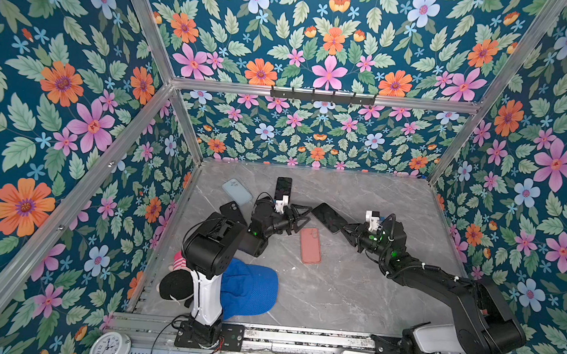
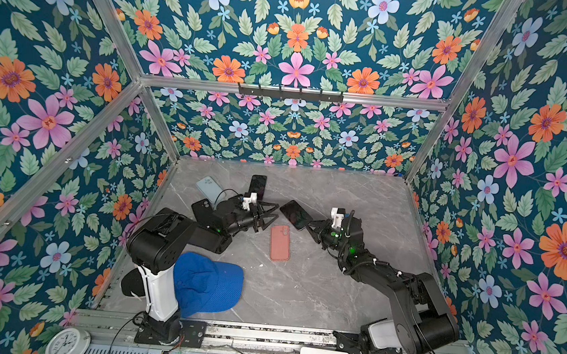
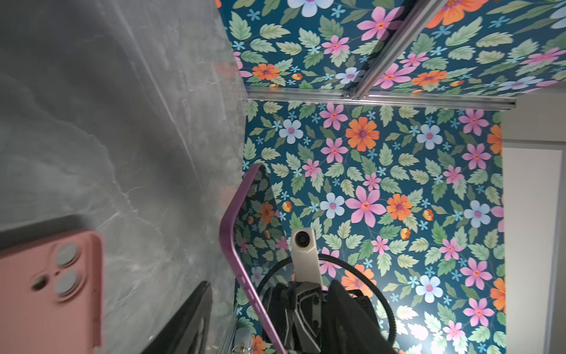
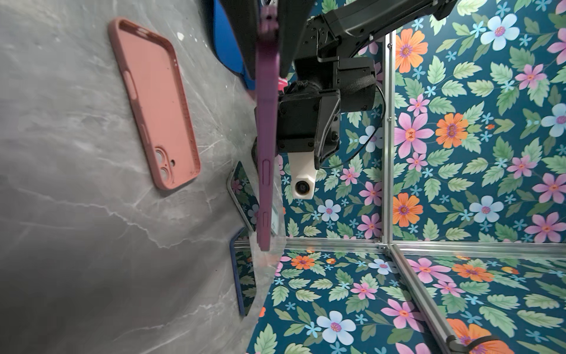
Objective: Put the phone into the phone case
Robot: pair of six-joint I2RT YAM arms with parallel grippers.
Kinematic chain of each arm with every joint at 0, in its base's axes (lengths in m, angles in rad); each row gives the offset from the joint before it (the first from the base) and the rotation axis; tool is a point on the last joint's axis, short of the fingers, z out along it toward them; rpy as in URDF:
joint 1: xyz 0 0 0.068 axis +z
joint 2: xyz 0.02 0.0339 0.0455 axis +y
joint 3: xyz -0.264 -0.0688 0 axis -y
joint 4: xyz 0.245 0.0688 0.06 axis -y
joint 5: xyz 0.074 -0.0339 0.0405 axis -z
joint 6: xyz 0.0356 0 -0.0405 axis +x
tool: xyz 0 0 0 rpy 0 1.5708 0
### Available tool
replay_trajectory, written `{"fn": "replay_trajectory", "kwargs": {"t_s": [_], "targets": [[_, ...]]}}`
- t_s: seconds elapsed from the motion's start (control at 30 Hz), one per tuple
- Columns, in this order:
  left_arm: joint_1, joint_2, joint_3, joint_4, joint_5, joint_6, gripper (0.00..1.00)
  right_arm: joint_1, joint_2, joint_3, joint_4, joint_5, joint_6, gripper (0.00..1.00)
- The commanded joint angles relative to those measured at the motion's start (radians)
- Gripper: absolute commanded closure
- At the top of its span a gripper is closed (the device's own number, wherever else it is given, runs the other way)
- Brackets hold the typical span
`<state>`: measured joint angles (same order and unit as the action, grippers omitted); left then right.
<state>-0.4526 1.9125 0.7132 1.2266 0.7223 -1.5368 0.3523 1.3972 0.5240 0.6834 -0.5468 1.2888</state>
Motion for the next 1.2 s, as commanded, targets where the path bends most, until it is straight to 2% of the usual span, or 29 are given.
{"fn": "replay_trajectory", "kwargs": {"t_s": [0.0, 0.13, 0.2, 0.3, 0.4, 0.6, 0.87, 1.17], "targets": [[0.0, -0.016, -0.034, -0.054, 0.002, 0.068, 0.37, 0.002, -0.024, -0.001, -0.039, -0.008, -0.027, 1.0], [-0.001, -0.05, -0.068, -0.163, 0.012, 0.129, 0.36, 0.001, -0.062, -0.007, -0.099, -0.015, -0.045, 1.0], [-0.001, -0.09, -0.087, -0.282, 0.004, 0.195, 0.35, 0.002, -0.09, -0.005, -0.151, -0.015, -0.064, 1.0], [-0.007, -0.145, -0.152, -0.37, -0.06, 0.215, 0.35, -0.003, -0.13, 0.021, -0.269, -0.028, -0.112, 1.0], [-0.011, -0.191, -0.154, -0.495, -0.067, 0.275, 0.33, -0.005, -0.17, 0.031, -0.336, -0.026, -0.15, 1.0], [-0.041, -0.258, -0.134, -0.736, -0.11, 0.378, 0.28, -0.005, -0.187, 0.024, -0.36, -0.056, -0.168, 1.0], [-0.088, -0.205, -0.132, -0.709, -0.101, 0.37, 0.24, -0.006, -0.167, 0.046, -0.424, -0.103, -0.221, 1.0], [-0.159, -0.136, -0.054, -0.694, -0.081, 0.35, 0.24, -0.034, -0.131, 0.089, -0.496, -0.141, -0.262, 1.0]]}}
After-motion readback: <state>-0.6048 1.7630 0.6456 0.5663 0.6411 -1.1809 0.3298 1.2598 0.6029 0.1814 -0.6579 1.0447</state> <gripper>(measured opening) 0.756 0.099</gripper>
